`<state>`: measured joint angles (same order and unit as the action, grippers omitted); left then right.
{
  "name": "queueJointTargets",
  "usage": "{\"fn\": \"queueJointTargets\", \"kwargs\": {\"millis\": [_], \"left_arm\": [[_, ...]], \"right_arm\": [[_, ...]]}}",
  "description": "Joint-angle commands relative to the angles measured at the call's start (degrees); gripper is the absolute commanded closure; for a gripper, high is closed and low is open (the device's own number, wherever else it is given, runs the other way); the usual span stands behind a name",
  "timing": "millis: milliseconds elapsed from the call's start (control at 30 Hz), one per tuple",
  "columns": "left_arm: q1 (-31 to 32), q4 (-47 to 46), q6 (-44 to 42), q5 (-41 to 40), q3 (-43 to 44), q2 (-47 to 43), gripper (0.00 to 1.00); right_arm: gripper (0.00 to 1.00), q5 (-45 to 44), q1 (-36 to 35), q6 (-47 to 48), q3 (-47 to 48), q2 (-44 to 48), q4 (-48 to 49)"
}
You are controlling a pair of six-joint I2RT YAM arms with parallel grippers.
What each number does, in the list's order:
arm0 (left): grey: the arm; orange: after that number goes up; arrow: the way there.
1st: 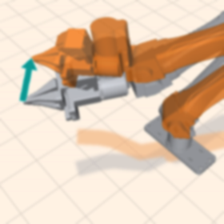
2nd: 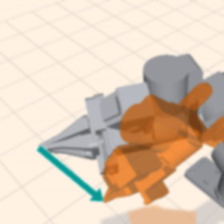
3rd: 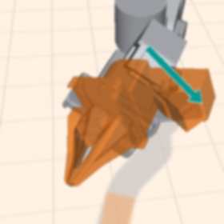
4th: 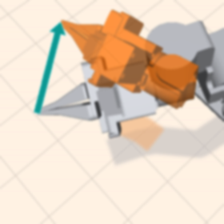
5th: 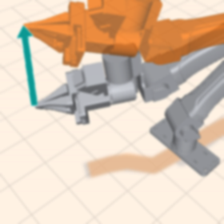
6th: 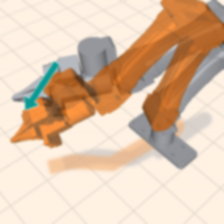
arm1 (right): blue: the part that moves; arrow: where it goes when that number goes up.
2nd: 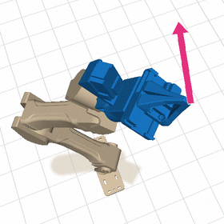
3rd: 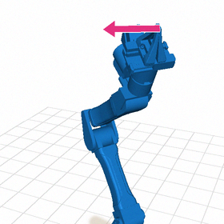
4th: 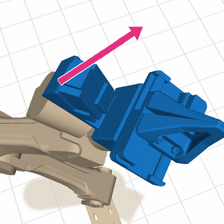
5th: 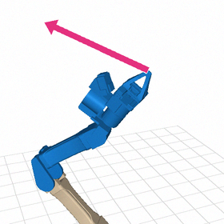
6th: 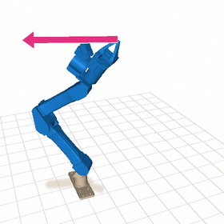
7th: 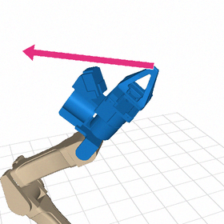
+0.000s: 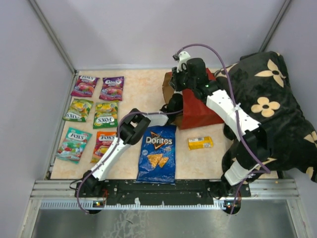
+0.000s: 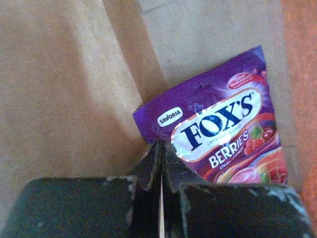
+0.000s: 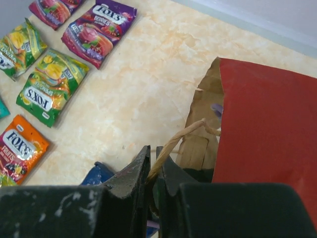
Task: Take the snacks out of the paper bag
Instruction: Take out the snack from the paper bag.
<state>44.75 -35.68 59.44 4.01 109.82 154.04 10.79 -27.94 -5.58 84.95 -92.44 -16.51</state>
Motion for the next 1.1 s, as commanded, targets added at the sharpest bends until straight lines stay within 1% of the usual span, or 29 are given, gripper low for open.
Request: {"fn": "queueJointTargets", "kwargs": {"millis": [0, 100, 267, 433, 467, 500, 567, 600, 667, 733, 800, 867, 967, 1067], "left_arm": [[-2.1, -5.1, -1.8, -4.8, -7.0, -5.4, 1.00], [-5.0, -9.7, -1.4, -8.2, -12.8, -9.3, 1.00], [-10.7, -14.3, -1.4, -11.6, -20.9, -15.0, 1.00], [-13.0, -17.4, -6.5, -18.4, -29.4, -21.9, 1.00], [-13.1, -18.0, -7.7, -19.3, -30.6, -23.0, 1.00], [-13.0, -18.5, -8.7, -19.9, -31.4, -23.9, 1.00], [-13.1, -19.1, -10.3, -20.2, -32.4, -24.9, 1.00], [-13.0, -19.5, -10.9, -20.1, -32.7, -25.1, 1.00], [-12.8, -20.5, -12.3, -20.2, -33.4, -25.8, 1.00], [-12.6, -21.5, -13.6, -19.9, -34.2, -26.2, 1.00], [-12.5, -22.8, -14.6, -19.2, -35.5, -26.9, 1.00], [-12.5, -24.3, -15.0, -18.8, -37.2, -27.6, 1.00], [-12.4, -26.2, -15.1, -18.0, -39.6, -28.7, 1.00], [-12.3, -26.9, -15.1, -17.1, -40.7, -29.2, 1.00]], "right_arm": [[0.89, 1.9, 0.0, 3.1, 5.8, -0.1, -1.6], [0.89, 4.1, 0.3, 4.1, 7.3, -0.2, -3.3], [0.88, 7.6, 0.3, 5.6, 8.6, -0.2, -7.3], [0.83, 5.9, 0.4, 5.6, 4.7, 2.7, -6.2], [0.79, 5.0, 0.4, 5.5, 4.0, 3.2, -6.3], [0.57, 3.4, 0.4, 5.0, 3.0, 4.0, -6.8], [0.16, -0.5, 0.4, 3.5, 0.2, 6.0, -6.9], [0.03, -2.5, 0.3, 2.3, -2.3, 7.6, -6.3], [0.01, -10.1, -0.1, -1.2, -9.3, 12.7, -2.8], [0.01, -19.7, -0.5, -4.8, -17.2, 18.6, 0.8], [0.01, -29.5, -0.4, -11.0, -24.2, 24.6, 2.6], [0.01, -35.3, 0.6, -18.6, -31.2, 30.8, 4.2], [0.01, -33.7, 5.8, -28.0, -38.0, 38.5, 2.9], [0.01, -31.1, 12.7, -34.4, -41.2, 42.1, -0.2]]}}
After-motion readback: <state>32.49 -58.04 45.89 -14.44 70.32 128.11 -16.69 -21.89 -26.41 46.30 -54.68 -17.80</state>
